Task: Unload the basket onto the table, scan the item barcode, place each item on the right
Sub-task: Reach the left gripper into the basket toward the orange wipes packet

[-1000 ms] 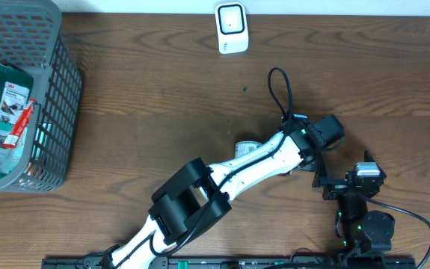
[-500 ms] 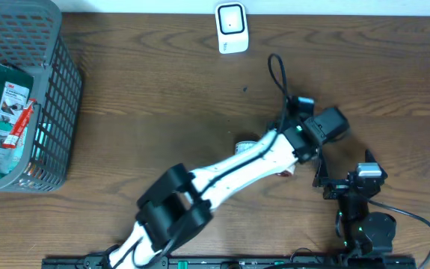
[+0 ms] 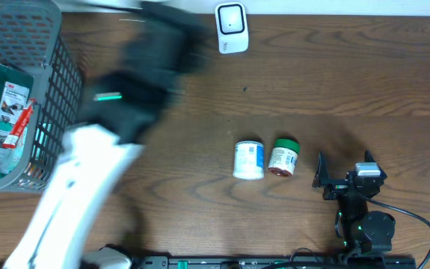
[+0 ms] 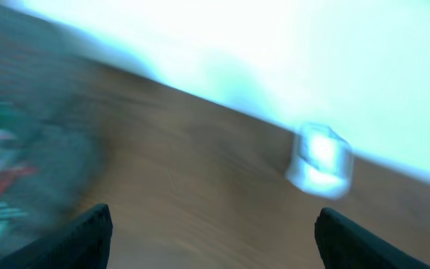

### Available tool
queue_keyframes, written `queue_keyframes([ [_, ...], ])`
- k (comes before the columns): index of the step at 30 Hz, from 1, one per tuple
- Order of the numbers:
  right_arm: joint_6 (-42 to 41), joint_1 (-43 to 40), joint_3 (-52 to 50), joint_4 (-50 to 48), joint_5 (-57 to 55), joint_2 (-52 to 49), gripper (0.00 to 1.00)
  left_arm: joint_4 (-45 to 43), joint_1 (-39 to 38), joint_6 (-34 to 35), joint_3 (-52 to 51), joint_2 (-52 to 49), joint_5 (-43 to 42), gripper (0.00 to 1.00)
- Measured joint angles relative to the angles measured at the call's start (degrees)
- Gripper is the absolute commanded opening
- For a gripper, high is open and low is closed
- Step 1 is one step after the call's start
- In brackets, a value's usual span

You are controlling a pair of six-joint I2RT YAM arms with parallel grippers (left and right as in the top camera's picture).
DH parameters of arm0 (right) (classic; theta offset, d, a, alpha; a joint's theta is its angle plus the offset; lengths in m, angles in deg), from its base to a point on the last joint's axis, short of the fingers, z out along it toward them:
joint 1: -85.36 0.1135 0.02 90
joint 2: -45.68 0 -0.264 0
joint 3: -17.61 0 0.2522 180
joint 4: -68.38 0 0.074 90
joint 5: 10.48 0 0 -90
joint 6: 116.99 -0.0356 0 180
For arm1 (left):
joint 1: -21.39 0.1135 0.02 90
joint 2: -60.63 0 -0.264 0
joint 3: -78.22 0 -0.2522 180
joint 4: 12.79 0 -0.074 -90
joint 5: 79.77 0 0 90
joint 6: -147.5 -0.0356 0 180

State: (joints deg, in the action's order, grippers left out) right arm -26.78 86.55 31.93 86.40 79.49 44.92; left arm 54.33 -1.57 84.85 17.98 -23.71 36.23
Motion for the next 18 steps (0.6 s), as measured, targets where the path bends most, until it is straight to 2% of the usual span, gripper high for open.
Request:
queue_keyframes([
  [4,-0.02,0.0,0.0,-0.02,0.0,0.0,0.99,8.41,19.74,-0.55,0.33,5.46,0.79,0.84],
  [8,0.0,0.0,0.0,0.0,0.02,0.0,0.99,17.46,37.79,-0.7,0.48,5.35,-1.38,0.84],
  [11,-0.02,0.0,0.0,0.0,0.02,0.0,0.99,21.0,47.17,-0.7,0.24,2.54,-4.72,0.84],
  [18,0.0,0.0,0.0,0.02,0.0,0.0,0.99,21.29,56.74,-0.83,-2.91,-9.35,-8.98,0.84],
])
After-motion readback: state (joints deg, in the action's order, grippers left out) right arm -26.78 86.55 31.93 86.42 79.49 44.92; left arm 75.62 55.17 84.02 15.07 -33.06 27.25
